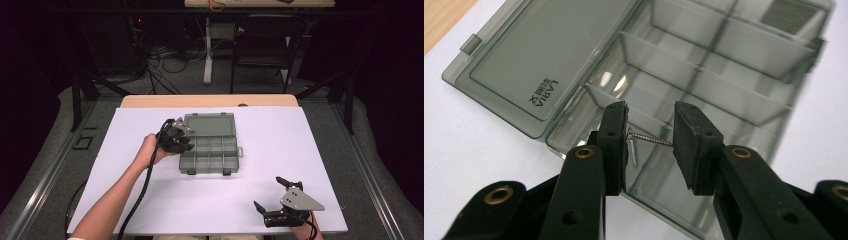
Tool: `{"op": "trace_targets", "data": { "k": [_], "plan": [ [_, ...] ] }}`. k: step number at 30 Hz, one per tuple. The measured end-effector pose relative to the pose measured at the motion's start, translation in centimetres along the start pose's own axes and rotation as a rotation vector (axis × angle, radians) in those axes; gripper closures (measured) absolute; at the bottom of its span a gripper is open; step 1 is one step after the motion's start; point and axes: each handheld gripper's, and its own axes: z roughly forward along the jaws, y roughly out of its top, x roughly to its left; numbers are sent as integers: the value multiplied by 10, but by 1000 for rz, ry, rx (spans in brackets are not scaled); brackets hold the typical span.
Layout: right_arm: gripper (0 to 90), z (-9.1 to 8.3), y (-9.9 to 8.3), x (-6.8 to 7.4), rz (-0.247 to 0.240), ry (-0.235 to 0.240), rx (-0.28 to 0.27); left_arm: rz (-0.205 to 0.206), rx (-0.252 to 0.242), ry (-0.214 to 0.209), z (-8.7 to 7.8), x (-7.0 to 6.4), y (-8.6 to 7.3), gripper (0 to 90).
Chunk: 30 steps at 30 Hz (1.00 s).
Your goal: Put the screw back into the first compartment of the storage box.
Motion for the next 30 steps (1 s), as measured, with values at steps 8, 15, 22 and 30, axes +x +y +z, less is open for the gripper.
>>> {"op": "trace_targets", "data": {
  "k": [8,15,22,30],
  "plan": [
    [0,0,0,0,0,0,-5,-90,-5,-2,9,12,-7,488],
    [0,-1,0,0,-1,-2,-6,-111,-52,33,-8,6,-17,261],
    [0,-1,0,0,3,-4,-10,-110,-125,63,-34,-6,-27,103],
    [0,0,0,0,5,-5,-17,-115,-199,75,-53,-26,-48,0]
  ]
}}
